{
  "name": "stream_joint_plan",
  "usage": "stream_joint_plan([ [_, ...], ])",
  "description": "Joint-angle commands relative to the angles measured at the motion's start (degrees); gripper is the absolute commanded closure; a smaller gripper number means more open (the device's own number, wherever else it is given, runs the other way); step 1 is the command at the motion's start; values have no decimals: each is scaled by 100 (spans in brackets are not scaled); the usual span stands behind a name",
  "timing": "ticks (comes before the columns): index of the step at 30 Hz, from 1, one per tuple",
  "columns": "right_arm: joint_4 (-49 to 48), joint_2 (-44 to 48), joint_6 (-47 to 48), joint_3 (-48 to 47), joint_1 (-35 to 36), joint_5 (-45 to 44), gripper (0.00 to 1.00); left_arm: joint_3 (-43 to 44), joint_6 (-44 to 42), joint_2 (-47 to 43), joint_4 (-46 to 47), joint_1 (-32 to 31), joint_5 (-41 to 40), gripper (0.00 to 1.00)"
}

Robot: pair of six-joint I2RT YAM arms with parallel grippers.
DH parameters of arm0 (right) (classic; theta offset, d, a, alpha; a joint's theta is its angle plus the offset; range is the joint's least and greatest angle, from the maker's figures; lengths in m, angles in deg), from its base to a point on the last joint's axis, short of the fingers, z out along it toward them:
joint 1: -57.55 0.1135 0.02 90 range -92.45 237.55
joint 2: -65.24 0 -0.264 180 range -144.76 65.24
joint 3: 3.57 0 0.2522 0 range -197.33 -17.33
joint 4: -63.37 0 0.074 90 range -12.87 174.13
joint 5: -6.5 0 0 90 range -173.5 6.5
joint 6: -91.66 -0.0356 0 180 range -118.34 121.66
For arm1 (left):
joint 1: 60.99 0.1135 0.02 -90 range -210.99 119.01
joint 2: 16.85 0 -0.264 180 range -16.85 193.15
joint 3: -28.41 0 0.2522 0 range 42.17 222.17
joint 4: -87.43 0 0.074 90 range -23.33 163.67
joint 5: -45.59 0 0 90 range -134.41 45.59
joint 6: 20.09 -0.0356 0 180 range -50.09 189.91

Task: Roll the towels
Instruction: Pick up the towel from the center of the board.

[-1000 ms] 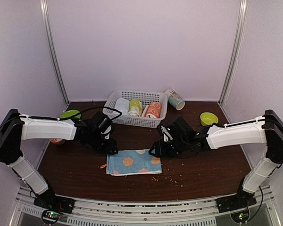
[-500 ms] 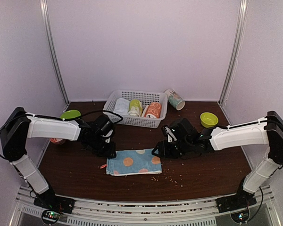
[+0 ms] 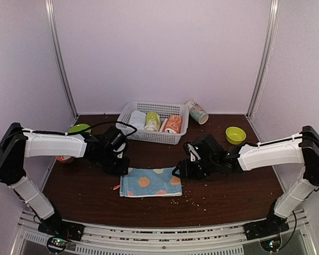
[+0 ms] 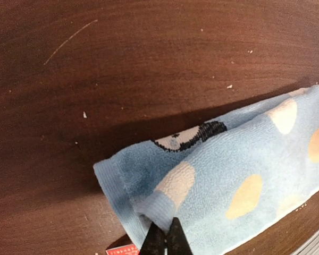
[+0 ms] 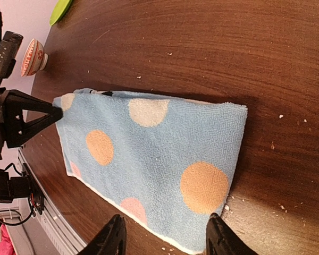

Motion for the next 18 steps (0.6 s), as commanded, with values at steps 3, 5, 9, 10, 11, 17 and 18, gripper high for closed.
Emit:
stream_joint_plan([
  [3, -117, 78, -115, 150, -48, -100, 47, 323, -53, -476, -379, 14, -318, 100],
  [5, -148, 45, -159, 178, -57, -97, 47, 362, -83, -505, -470, 14, -370, 100],
  [9, -182, -12, -231, 214, -57, -64, 46, 372, -112, -430, -584, 21, -522, 100],
  [10, -192, -16, -238, 224, -61, -68, 46, 353, -114, -411, -602, 22, -552, 100],
  [11, -196, -23, -246, 236, -60, -55, 46, 329, -118, -388, -607, 32, -577, 100],
  [17, -277, -186, -356, 276, -62, 89, 46, 288, -151, -312, -655, 107, -770, 100],
  [18, -363, -227, -415, 301, -67, 173, 46, 282, -168, -300, -658, 122, -792, 100],
])
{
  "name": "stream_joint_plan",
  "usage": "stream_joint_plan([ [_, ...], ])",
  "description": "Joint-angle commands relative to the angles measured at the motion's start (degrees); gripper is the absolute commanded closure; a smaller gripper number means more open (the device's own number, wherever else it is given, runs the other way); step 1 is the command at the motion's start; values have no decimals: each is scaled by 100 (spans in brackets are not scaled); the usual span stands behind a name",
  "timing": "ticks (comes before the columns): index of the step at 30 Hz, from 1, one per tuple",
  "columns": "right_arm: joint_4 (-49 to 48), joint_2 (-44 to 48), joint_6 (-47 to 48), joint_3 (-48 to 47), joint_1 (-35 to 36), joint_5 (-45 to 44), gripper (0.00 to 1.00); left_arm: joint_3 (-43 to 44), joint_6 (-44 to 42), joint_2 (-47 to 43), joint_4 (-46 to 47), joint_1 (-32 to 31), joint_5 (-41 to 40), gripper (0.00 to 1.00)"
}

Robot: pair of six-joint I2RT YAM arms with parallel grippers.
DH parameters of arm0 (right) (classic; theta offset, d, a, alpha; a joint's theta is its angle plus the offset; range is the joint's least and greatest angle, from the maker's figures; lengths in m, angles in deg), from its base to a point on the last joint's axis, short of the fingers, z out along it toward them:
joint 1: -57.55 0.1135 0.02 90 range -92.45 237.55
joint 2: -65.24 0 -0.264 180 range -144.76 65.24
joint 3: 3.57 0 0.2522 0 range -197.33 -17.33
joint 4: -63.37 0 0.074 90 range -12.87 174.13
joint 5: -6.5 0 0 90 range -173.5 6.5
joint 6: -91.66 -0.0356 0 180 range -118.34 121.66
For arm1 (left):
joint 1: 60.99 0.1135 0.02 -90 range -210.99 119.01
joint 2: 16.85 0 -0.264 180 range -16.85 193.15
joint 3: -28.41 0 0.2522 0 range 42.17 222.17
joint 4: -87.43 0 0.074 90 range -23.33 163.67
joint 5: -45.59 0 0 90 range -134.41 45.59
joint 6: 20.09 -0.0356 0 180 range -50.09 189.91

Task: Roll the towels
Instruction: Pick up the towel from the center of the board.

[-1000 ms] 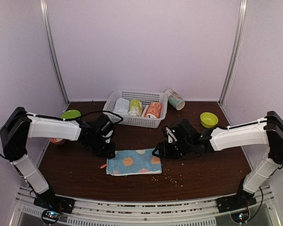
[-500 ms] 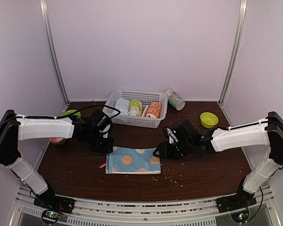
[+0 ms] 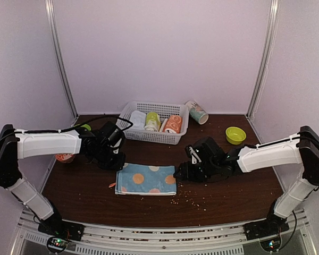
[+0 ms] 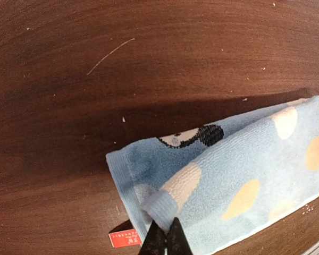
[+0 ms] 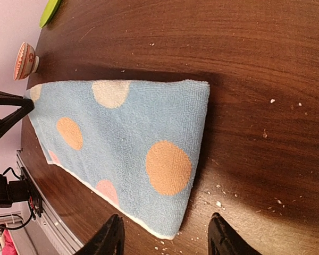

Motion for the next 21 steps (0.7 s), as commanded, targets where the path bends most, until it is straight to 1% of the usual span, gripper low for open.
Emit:
stream_joint_plan([
  [1, -383, -234, -284, 141, -33, 242, 46, 12, -123, 80, -41, 106, -285, 100],
  [5, -1003, -502, -654, 244, -55, 651, 46, -48, -157, 159, -46, 144, -412, 100],
  [11, -1518, -902, -1086, 215, -81, 1031, 50, -216, -154, 252, 8, 178, -539, 100],
  [13, -1591, -1042, -1216, 198, -87, 1073, 54, -262, -146, 272, 43, 189, -539, 100],
  [17, -1638, -1279, -1381, 177, -114, 1083, 66, -338, -142, 280, 106, 190, -535, 100],
  [21, -1740, -1469, -1463, 109, -115, 1195, 68, -389, -168, 289, 127, 185, -562, 100],
])
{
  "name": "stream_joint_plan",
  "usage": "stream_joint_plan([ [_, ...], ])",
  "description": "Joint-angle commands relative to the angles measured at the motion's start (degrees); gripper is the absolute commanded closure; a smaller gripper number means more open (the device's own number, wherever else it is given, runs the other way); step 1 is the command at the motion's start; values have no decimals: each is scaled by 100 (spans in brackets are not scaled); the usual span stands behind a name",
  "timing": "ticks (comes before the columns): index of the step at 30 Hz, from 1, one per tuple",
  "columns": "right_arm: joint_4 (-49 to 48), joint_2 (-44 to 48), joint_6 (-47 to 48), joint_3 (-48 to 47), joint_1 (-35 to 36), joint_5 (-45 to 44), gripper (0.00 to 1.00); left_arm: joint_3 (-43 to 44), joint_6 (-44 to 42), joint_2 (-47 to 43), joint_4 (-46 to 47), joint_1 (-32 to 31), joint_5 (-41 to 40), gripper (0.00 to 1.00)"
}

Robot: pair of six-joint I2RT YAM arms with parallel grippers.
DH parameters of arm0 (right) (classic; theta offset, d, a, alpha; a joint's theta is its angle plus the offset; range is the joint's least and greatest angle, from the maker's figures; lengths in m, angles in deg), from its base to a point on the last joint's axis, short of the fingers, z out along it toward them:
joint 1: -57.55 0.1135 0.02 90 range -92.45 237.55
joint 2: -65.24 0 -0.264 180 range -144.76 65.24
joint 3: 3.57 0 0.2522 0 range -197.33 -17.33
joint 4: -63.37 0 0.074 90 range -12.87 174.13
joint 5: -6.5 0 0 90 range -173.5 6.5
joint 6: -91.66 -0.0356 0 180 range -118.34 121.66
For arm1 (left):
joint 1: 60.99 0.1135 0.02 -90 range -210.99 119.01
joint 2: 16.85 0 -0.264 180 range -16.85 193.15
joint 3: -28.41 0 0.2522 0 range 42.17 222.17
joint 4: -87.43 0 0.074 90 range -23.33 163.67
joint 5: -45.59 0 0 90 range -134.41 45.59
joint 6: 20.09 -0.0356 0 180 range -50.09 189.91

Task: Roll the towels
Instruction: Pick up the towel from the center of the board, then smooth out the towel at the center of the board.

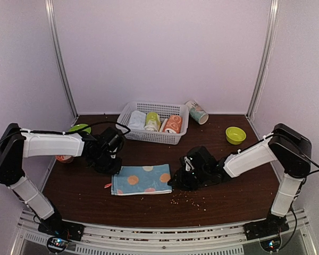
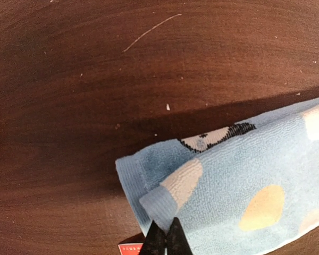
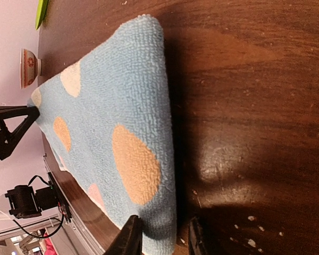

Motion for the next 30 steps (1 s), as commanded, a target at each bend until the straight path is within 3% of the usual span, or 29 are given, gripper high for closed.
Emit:
stream_joint_plan([
  [1, -193, -250, -205, -85, -26, 152, 68, -97, -96, 78, 124, 45, -133, 100],
  [4, -179, -335, -196, -199, -25, 195, 76, -118, -114, 91, 147, 54, -137, 100],
  [8, 367, -259, 154, -410, -32, 89, 100, -164, -96, 89, 227, 54, -16, 100],
  [18, 3207, 1005, 1866, -500, -178, -1021, 100, -321, 315, -21, 867, -419, 870, 100],
  [23, 3904, 1493, 2167, -210, -185, -1422, 100, -82, 504, 156, 1048, -765, 1017, 100],
  [30, 4214, 1380, 2133, -438, -78, -1989, 100, 57, 483, 280, 950, -783, 760, 100],
])
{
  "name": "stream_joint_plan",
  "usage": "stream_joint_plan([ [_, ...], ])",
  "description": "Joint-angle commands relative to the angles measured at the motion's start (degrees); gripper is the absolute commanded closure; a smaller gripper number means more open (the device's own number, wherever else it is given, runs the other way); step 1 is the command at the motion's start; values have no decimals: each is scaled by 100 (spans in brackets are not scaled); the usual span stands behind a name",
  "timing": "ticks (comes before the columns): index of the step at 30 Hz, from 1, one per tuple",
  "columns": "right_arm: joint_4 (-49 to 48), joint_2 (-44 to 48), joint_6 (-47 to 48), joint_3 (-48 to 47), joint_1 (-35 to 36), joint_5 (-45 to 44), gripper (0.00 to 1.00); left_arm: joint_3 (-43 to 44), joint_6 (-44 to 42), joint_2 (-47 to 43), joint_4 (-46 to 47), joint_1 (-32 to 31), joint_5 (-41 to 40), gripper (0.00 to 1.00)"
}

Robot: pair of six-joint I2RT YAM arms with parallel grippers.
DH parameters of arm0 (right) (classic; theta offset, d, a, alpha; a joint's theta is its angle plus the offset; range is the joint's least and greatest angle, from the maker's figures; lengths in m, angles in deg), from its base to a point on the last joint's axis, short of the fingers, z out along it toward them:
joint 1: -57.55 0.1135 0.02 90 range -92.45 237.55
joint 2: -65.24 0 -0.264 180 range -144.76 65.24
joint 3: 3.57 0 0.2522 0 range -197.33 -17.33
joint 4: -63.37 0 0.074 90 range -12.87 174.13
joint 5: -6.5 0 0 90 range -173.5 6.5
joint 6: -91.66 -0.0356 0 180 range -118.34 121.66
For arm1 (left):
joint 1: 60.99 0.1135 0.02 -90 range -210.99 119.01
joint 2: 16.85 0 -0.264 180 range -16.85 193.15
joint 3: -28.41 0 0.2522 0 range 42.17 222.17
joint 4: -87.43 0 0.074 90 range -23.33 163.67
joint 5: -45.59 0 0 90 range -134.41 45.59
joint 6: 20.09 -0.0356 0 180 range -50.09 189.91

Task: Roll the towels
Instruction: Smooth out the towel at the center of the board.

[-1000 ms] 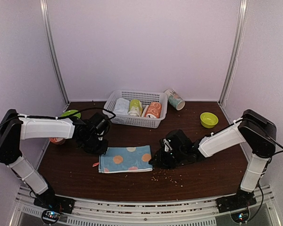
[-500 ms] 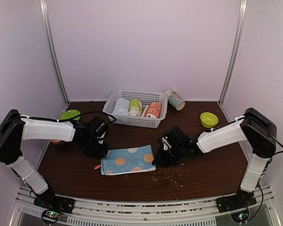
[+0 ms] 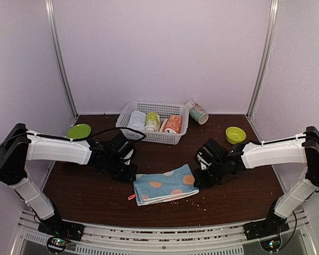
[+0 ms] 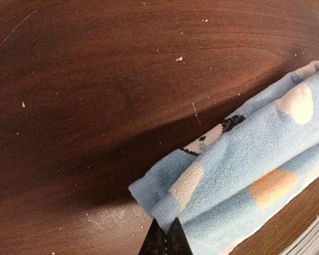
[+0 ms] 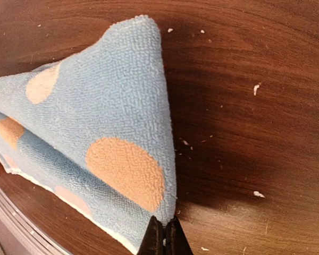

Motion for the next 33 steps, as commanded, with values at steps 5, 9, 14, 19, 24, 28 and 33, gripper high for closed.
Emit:
stream_joint_plan([
  [5, 422, -197, 11, -214, 148, -586, 94, 99, -2, 166, -122, 37, -215, 100],
  [9, 379, -96, -34, -175, 183, -569, 72, 23, -24, 249, -39, 36, -100, 100],
  [14, 469, 226, -57, -219, 213, -613, 56, 88, -105, 345, -47, 36, -53, 100],
  [19, 510, 428, -47, -394, 318, -602, 54, 206, -170, 211, -257, 36, -87, 78],
  [24, 462, 486, -27, -471, 357, -598, 53, 300, -341, -273, -764, 32, -112, 39],
  [28, 122, 494, 34, -453, 472, -458, 55, 271, -358, -759, -949, 27, -44, 37],
  [33, -183, 86, -2, -587, 618, -259, 65, 437, -276, -738, -299, -122, 756, 51],
])
